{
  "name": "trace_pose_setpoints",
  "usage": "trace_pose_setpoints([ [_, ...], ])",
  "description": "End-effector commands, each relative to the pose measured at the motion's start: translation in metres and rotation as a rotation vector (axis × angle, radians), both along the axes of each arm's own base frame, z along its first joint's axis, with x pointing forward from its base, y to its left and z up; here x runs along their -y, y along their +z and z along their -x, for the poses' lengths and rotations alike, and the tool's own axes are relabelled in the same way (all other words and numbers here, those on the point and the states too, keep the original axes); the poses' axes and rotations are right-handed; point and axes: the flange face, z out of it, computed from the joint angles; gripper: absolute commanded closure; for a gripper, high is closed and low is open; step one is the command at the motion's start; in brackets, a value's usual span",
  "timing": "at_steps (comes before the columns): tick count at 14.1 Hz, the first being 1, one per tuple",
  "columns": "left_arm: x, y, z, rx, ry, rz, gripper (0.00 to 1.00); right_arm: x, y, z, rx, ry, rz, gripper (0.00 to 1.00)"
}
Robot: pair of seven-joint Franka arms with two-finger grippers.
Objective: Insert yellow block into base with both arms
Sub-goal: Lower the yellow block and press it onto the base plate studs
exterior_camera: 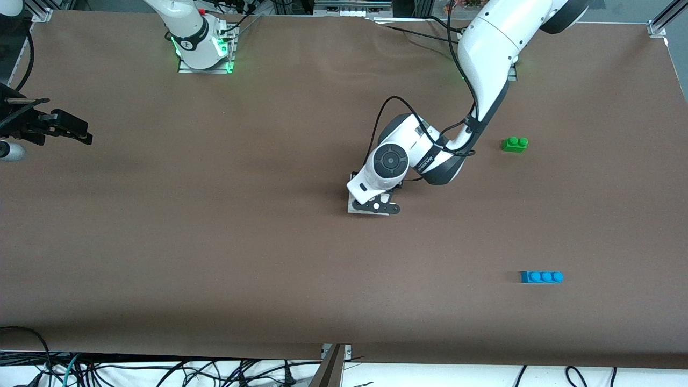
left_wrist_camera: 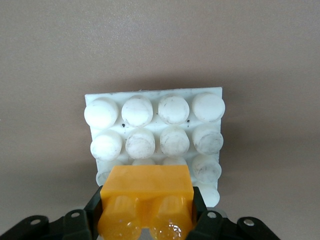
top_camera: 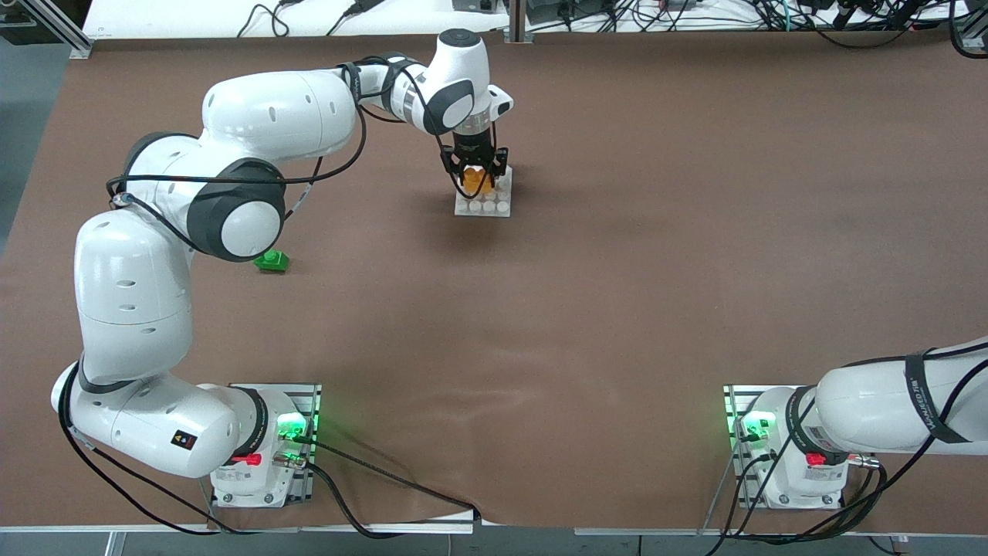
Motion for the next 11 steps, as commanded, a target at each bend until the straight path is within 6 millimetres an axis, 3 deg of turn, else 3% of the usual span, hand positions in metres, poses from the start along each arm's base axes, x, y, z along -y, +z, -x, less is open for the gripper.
trace_pose_setpoints([
  [1, 0.000, -0.002, 0.000, 0.019, 0.007, -0.012, 0.79, 0.001, 0.005, 0.000, 0.009, -0.012, 0.007, 0.00],
  [11, -0.003, -0.017, 0.006, 0.006, 0.032, -0.013, 0.78, 0.001, 0.004, -0.001, 0.007, -0.012, 0.007, 0.00],
])
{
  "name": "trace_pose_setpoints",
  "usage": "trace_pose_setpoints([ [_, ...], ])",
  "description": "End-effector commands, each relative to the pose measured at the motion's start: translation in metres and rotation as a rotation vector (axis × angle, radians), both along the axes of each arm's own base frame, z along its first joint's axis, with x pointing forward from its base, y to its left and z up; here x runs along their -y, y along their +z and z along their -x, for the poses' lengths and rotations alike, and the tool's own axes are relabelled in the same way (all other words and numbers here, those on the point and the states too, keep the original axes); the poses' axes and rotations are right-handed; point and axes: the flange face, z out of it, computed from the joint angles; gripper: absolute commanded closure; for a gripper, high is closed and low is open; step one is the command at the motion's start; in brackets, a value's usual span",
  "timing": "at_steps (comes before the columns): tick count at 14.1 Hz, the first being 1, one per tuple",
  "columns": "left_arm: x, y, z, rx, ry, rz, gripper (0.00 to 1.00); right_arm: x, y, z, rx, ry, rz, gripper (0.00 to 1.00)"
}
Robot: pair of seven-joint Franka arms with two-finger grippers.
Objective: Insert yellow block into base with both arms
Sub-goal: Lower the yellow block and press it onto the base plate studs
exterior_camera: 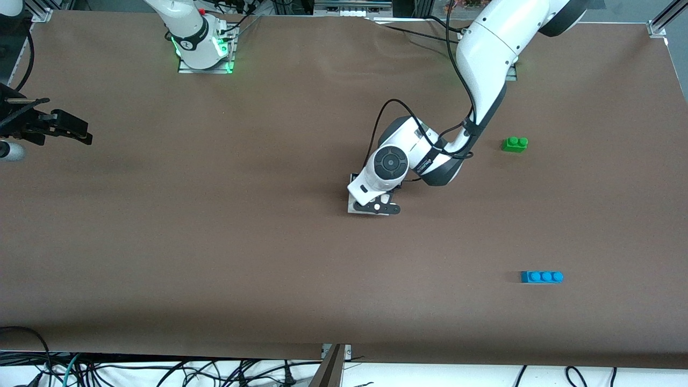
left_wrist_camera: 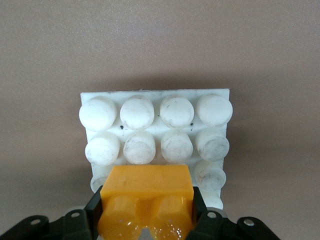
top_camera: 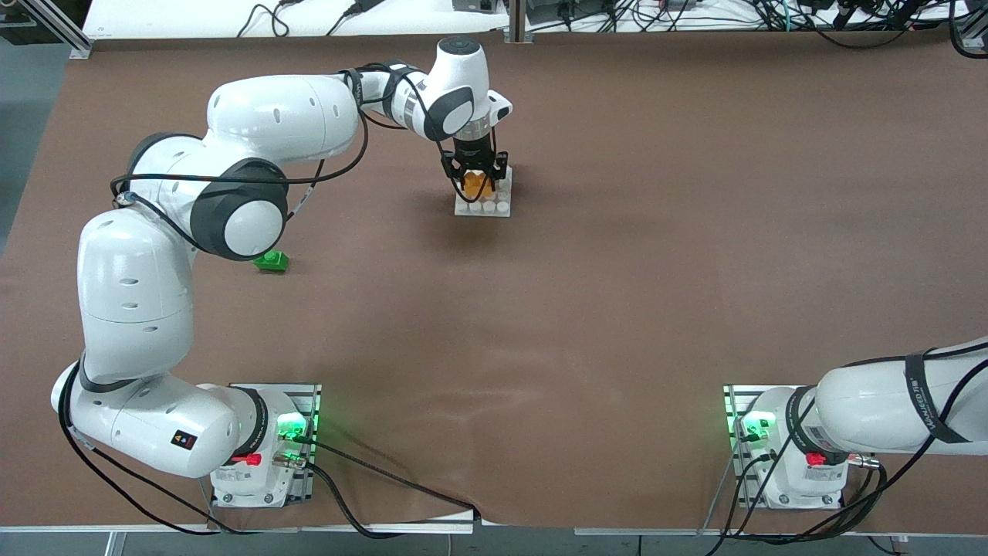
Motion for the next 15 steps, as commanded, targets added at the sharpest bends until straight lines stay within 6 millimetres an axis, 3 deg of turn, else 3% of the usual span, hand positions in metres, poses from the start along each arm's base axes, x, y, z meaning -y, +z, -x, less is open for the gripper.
trace_pose_setpoints([
  [1, -0.002, -0.004, 0.004, 0.006, 0.007, -0.015, 0.78, 0.001, 0.004, -0.001, 0.007, -0.012, 0.007, 0.00],
  [15, 0.007, -0.012, 0.009, 0.009, 0.004, -0.006, 0.76, 0.001, 0.004, -0.001, 0.007, -0.012, 0.007, 0.00],
])
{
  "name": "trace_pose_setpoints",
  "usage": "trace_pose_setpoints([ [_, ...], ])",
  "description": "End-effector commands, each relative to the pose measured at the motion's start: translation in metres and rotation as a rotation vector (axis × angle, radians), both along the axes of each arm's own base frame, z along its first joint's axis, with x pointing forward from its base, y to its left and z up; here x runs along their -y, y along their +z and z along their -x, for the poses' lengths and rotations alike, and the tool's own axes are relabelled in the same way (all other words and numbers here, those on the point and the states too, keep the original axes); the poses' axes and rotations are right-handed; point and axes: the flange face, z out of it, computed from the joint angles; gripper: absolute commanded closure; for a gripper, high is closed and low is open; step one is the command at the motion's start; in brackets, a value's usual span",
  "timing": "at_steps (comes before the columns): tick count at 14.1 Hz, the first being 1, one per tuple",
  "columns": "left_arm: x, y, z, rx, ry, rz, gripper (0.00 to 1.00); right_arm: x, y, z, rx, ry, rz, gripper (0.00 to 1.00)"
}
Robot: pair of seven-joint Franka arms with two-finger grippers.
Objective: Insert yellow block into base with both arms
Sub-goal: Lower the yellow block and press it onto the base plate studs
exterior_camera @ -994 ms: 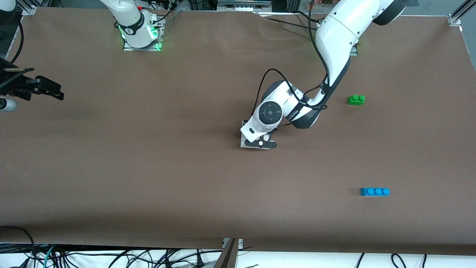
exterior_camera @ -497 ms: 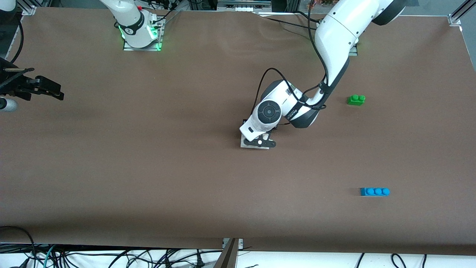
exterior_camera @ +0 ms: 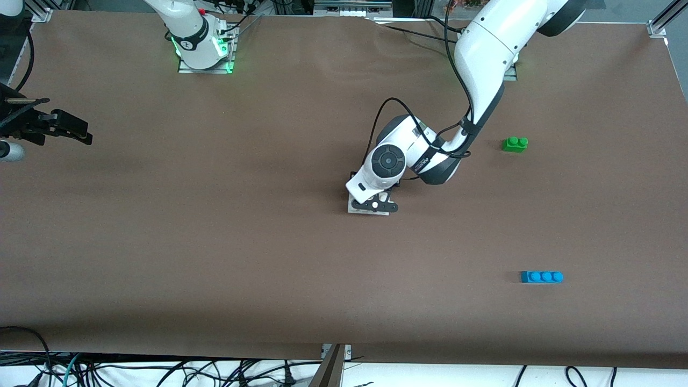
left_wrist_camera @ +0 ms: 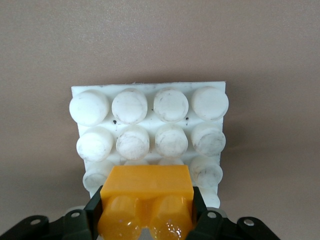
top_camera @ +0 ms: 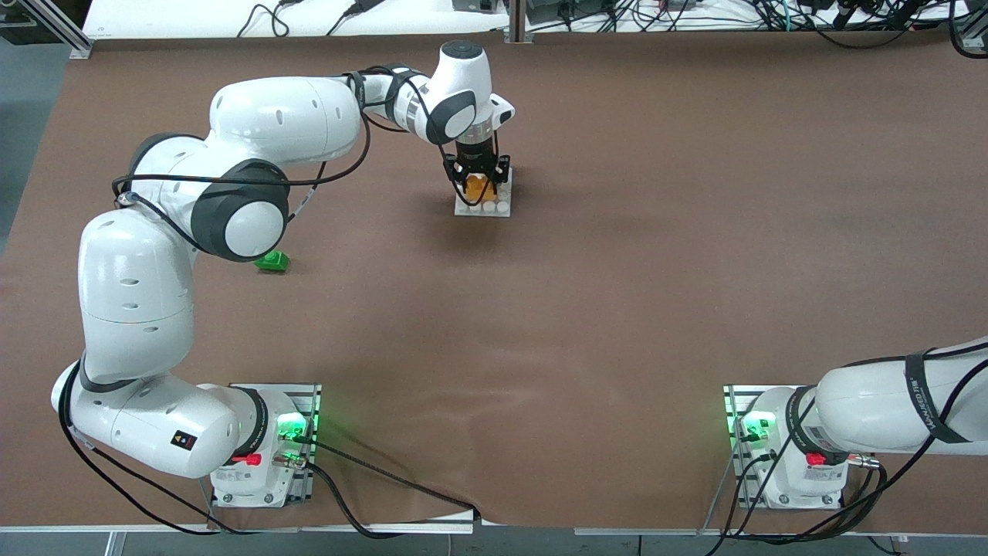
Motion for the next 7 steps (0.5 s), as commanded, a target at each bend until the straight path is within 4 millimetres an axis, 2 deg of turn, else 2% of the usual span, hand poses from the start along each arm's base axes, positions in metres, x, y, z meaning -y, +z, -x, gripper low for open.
trace_pose_setpoints([
  [1, 0.0028, -0.0125, 0.0039, 0.004, 0.011, -0.010, 0.72, 0.0014, 0.0037, -0.0008, 0.007, -0.012, 0.007, 0.00],
  [2, 0.0028, -0.0126, 0.0040, 0.004, 0.011, -0.010, 0.67, 0.0014, 0.0037, -0.0008, 0.007, -0.012, 0.007, 0.00],
  [3, 0.0020, -0.0117, 0.0033, 0.004, 0.013, -0.010, 0.54, 0.0014, 0.0037, -0.0008, 0.007, -0.010, 0.007, 0.00],
  [4, 0.0014, -0.0091, 0.0019, 0.007, 0.015, -0.008, 0.21, 0.0014, 0.0037, -0.0008, 0.007, -0.011, 0.007, 0.00],
  [5, 0.0005, -0.0092, 0.0014, 0.005, 0.016, -0.009, 0.00, 0.0014, 0.0037, -0.0008, 0.007, -0.012, 0.007, 0.00],
  [7, -0.0005, -0.0094, 0.0011, 0.003, 0.017, -0.011, 0.00, 0.0014, 0.0037, -0.0008, 0.007, -0.012, 0.007, 0.00],
])
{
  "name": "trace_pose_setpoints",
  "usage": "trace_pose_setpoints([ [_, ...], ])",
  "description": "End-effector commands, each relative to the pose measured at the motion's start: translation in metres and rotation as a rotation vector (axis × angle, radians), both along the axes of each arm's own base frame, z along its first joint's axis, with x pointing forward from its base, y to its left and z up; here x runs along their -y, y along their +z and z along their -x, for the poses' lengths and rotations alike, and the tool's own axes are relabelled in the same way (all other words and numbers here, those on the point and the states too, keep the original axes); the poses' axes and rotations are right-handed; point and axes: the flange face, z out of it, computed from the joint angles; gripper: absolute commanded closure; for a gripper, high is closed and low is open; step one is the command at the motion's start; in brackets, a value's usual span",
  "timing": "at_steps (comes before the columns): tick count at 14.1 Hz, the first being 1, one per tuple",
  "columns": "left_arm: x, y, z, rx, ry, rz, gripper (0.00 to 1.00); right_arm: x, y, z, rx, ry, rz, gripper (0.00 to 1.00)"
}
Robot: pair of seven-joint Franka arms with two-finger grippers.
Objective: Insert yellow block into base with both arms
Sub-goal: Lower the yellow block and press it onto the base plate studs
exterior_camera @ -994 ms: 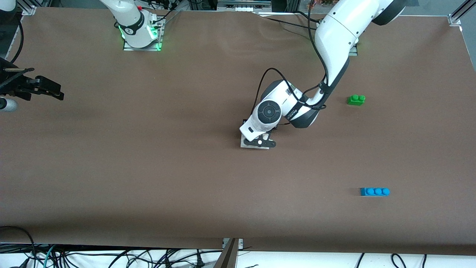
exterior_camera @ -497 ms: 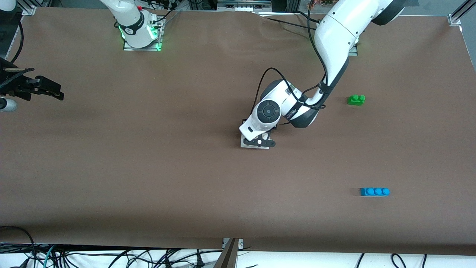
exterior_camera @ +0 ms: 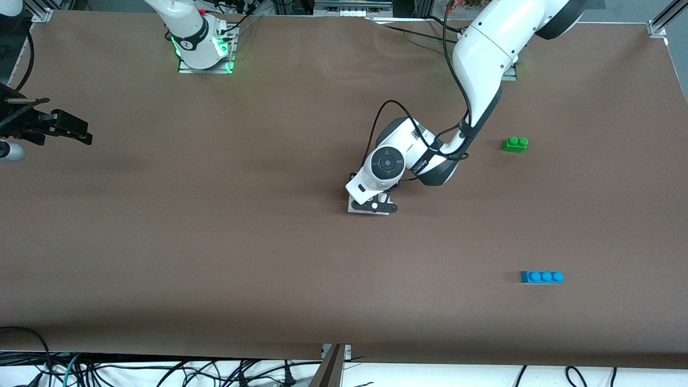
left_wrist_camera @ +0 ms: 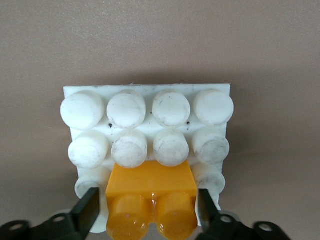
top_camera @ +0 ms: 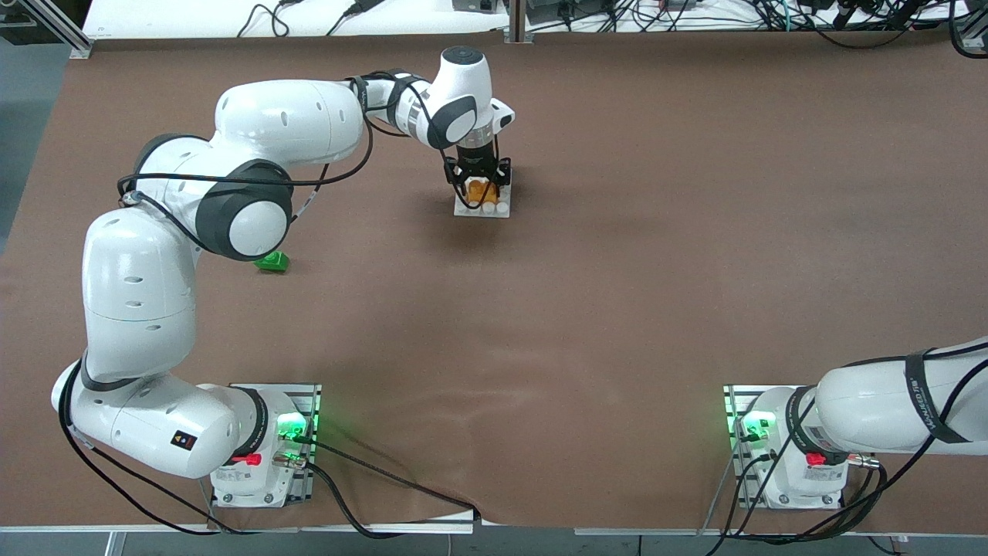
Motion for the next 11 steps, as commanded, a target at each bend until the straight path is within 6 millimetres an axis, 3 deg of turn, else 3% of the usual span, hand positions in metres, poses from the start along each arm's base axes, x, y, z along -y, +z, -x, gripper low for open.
trace_pose_setpoints([
  [1, -0.001, 0.003, -0.001, 0.009, 0.008, -0.010, 0.00, 0.001, 0.004, -0.001, 0.007, -0.011, 0.007, 0.00],
  [4, 0.000, 0.012, -0.003, 0.018, 0.007, -0.003, 0.00, 0.001, 0.004, -0.001, 0.007, -0.011, 0.007, 0.00],
  [6, -0.001, 0.029, -0.004, 0.018, 0.003, -0.010, 0.00, 0.001, 0.004, -0.001, 0.007, -0.011, 0.007, 0.00],
  [8, -0.006, 0.062, -0.011, 0.010, -0.005, -0.029, 0.00, 0.001, 0.004, -0.001, 0.007, -0.011, 0.007, 0.00],
  [11, -0.036, 0.122, -0.026, 0.016, 0.019, -0.052, 0.00, 0.001, 0.004, -0.001, 0.007, -0.011, 0.007, 0.00],
])
